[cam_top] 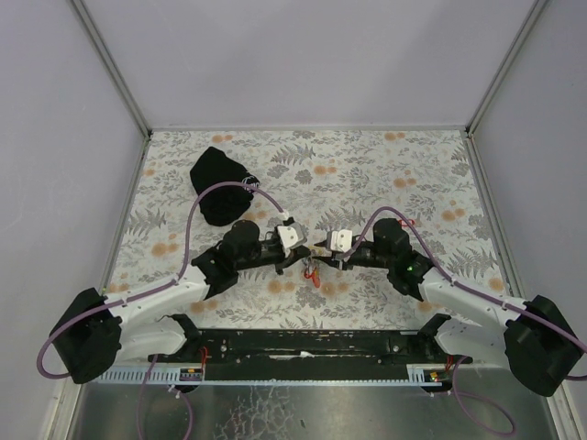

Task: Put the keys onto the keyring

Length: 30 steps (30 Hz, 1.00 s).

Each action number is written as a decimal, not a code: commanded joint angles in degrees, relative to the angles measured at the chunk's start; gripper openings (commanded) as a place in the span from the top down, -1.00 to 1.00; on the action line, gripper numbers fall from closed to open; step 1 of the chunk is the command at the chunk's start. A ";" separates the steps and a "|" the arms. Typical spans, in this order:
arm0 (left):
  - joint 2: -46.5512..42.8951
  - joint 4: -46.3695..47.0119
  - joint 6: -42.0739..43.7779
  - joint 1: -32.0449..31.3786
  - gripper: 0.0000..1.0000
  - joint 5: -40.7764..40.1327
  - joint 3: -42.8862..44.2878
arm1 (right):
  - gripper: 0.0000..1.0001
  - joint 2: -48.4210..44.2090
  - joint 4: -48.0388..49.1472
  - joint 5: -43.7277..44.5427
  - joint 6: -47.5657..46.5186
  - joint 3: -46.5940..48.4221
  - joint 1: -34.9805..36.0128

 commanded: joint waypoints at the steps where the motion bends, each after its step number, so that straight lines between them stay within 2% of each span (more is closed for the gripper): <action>1: -0.67 -10.61 3.86 -3.13 1.00 -10.79 4.05 | 0.19 -0.72 5.86 4.41 1.18 -0.57 -0.19; 6: -0.89 -12.08 4.75 -4.32 1.00 -11.91 5.17 | 0.19 0.42 6.73 2.95 0.49 -0.57 -0.24; 14: -1.38 -13.71 6.30 -5.60 1.00 -12.06 6.66 | 0.30 1.77 4.43 -0.99 -1.03 1.52 -0.19; 30: 0.12 -16.48 7.47 -6.76 1.00 -11.55 9.68 | 0.43 2.46 6.64 -1.74 -1.67 2.08 -0.26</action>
